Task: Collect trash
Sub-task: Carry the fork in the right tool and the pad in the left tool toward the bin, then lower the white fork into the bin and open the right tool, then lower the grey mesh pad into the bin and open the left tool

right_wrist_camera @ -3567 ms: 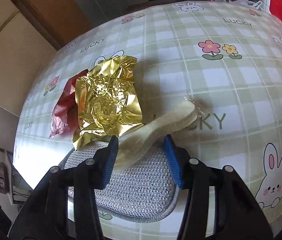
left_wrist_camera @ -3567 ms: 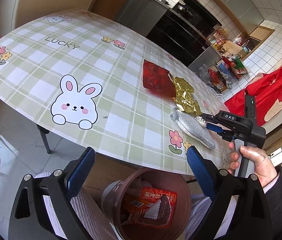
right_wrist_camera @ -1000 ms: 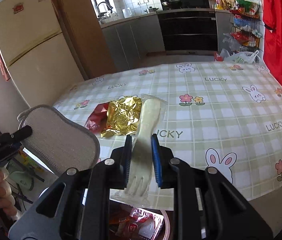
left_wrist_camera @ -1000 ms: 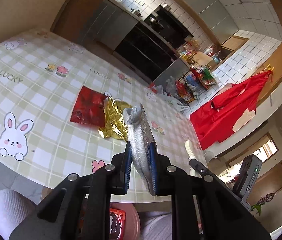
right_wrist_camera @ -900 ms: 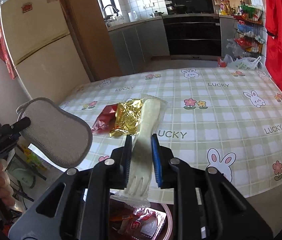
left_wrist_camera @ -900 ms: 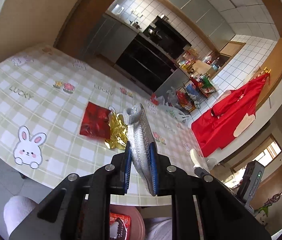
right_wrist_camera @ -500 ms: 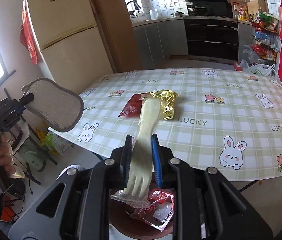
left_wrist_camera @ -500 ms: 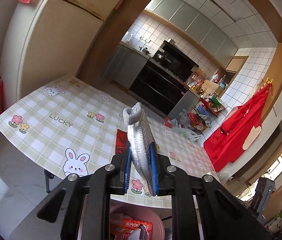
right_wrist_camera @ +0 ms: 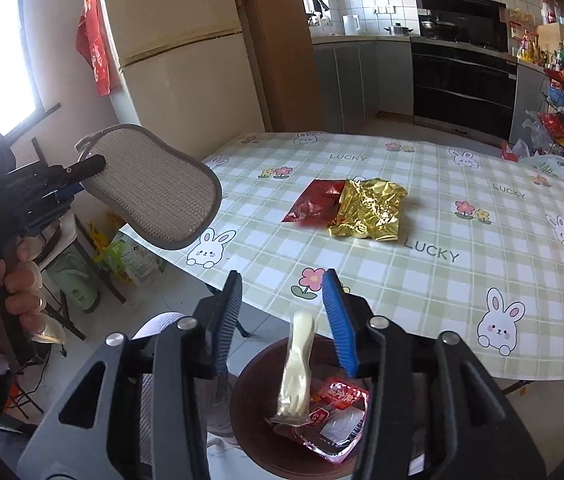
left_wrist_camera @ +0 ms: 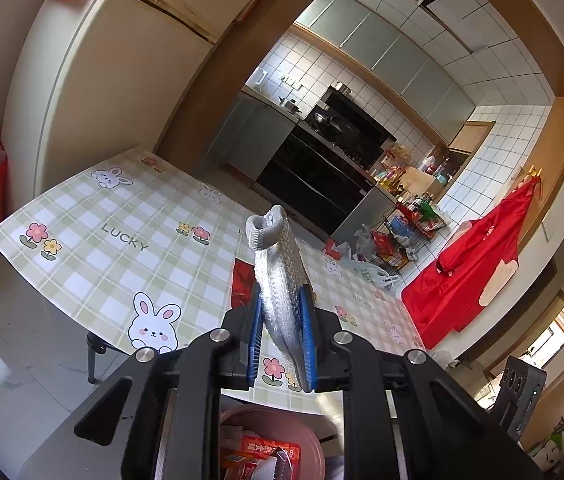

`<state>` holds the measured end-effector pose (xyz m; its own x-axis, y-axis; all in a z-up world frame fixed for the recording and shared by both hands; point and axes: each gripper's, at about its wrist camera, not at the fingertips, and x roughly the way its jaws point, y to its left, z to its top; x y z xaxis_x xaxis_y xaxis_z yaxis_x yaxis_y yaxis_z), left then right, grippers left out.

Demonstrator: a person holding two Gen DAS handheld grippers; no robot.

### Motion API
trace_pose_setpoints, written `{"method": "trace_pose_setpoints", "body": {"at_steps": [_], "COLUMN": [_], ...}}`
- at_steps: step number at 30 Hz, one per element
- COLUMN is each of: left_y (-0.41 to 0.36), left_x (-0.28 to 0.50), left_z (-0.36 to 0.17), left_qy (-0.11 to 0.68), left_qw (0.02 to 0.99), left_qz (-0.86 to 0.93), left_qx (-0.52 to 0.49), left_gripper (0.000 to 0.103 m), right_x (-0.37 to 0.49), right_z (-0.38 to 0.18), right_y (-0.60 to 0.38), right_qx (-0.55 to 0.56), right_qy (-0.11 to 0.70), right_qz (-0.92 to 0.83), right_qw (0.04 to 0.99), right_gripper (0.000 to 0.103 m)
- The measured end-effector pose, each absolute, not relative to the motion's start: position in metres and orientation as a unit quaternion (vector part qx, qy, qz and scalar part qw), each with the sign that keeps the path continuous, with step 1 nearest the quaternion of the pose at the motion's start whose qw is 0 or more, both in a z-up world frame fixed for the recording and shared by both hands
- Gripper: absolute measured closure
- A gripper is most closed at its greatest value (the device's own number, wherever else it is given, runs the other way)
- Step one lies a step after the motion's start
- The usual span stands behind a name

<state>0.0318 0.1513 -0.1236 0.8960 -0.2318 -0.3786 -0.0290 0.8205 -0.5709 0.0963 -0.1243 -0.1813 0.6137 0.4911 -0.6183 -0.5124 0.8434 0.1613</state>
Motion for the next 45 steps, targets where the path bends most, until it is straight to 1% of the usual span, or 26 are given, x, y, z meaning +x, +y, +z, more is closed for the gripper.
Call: {"method": "trace_pose_setpoints", "body": {"at_steps": [1, 3, 4, 6, 7, 8, 16, 26, 45], "left_y": [0.151, 0.148, 0.146, 0.141, 0.138, 0.135, 0.097, 0.05, 0.025], "left_x": [0.033, 0.035, 0.036, 0.037, 0.038, 0.039, 0.042, 0.043, 0.048], "left_z": [-0.124, -0.125, -0.126, -0.127, -0.127, -0.128, -0.127, -0.127, -0.137], "left_qy": [0.223, 0.225, 0.227, 0.23, 0.232, 0.234, 0.251, 0.274, 0.315], "left_qw": [0.928, 0.929, 0.929, 0.93, 0.93, 0.93, 0.933, 0.931, 0.916], "left_qz": [-0.056, -0.058, -0.06, -0.066, -0.071, -0.075, -0.118, -0.163, -0.197], "left_qx": [-0.293, -0.288, -0.285, -0.28, -0.276, -0.272, -0.228, -0.18, -0.151], "left_gripper": [0.086, 0.086, 0.086, 0.086, 0.086, 0.086, 0.086, 0.086, 0.085], "right_x": [0.097, 0.098, 0.099, 0.101, 0.101, 0.102, 0.105, 0.098, 0.099], "right_z": [-0.18, -0.177, -0.175, -0.172, -0.17, -0.168, -0.162, -0.166, -0.17], "right_y": [-0.126, -0.132, -0.136, -0.145, -0.149, -0.156, -0.2, -0.222, -0.225], "right_qx": [-0.014, -0.01, -0.009, -0.011, -0.012, -0.012, 0.016, 0.017, 0.025], "right_qy": [0.336, 0.325, 0.319, 0.307, 0.299, 0.294, 0.269, 0.264, 0.272], "right_qz": [0.276, 0.261, 0.254, 0.23, 0.215, 0.206, 0.127, 0.095, 0.091], "right_qw": [0.901, 0.909, 0.913, 0.924, 0.93, 0.933, 0.955, 0.96, 0.958], "right_gripper": [0.047, 0.027, 0.023, 0.009, 0.009, 0.006, 0.006, 0.006, 0.006]}}
